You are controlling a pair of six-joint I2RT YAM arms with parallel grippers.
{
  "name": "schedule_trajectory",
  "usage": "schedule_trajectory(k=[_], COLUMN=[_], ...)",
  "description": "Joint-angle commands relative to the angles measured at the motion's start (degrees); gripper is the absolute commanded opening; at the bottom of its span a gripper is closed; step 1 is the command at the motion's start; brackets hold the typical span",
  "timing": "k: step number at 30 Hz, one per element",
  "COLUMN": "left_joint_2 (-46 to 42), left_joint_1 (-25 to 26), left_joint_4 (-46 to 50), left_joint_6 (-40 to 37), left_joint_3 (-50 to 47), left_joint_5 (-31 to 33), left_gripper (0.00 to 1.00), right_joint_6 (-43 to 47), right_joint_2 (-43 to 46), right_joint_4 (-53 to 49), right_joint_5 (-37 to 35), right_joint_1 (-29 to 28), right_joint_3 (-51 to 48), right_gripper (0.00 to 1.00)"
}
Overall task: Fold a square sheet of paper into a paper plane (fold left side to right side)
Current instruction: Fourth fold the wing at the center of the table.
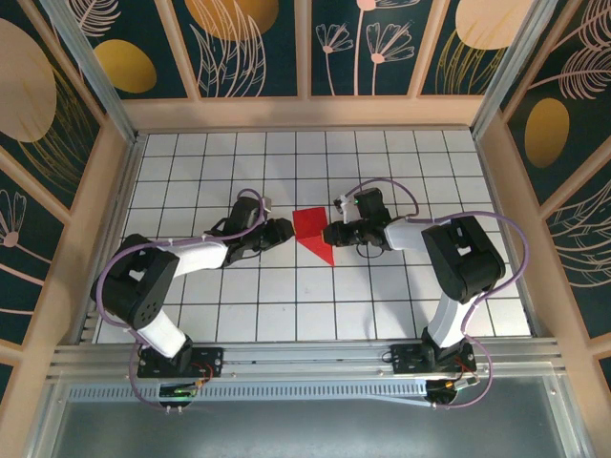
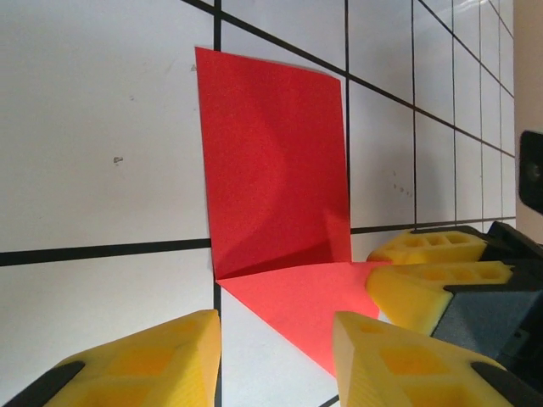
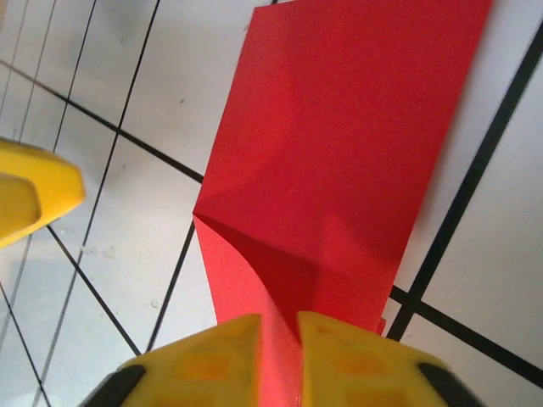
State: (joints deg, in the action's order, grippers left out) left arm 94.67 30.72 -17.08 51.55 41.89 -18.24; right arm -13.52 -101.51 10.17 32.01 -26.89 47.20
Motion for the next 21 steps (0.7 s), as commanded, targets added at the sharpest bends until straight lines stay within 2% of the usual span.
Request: schedule_trajectory(k=[1,3,8,21], left_joint_2=[2.37,3.14,5.97,13.24], left_joint_1=[-0.37,-0.6,-1.69,-2.42], left_joint_4=[-2.45,-3.64,-7.47,-9.82], left_joint_6=[1.05,1.36,2.85,2.98], left_joint_3=[2.17,2.92,3.96,9.08], left_joint_5=[-1.77,-2.66,-4.63,-8.56], left_gripper=[0.42,0.46,0.49,0.49], right_joint_6=[0.61,0.44,-1.29,-3.57], right_joint_2=[2.61,4.12,7.56,11.43], right_joint_4=[-0.05,0.04,2.61,4.94], right_joint_5=[-0.49,-0.7,0.85,2.26], right_joint_1=[-0.11,0.16,0.92,1.88], right_joint_3=[-0.13,-1.07,-3.88,-6.15], right_gripper=[0.0,0.0,0.0,0.0])
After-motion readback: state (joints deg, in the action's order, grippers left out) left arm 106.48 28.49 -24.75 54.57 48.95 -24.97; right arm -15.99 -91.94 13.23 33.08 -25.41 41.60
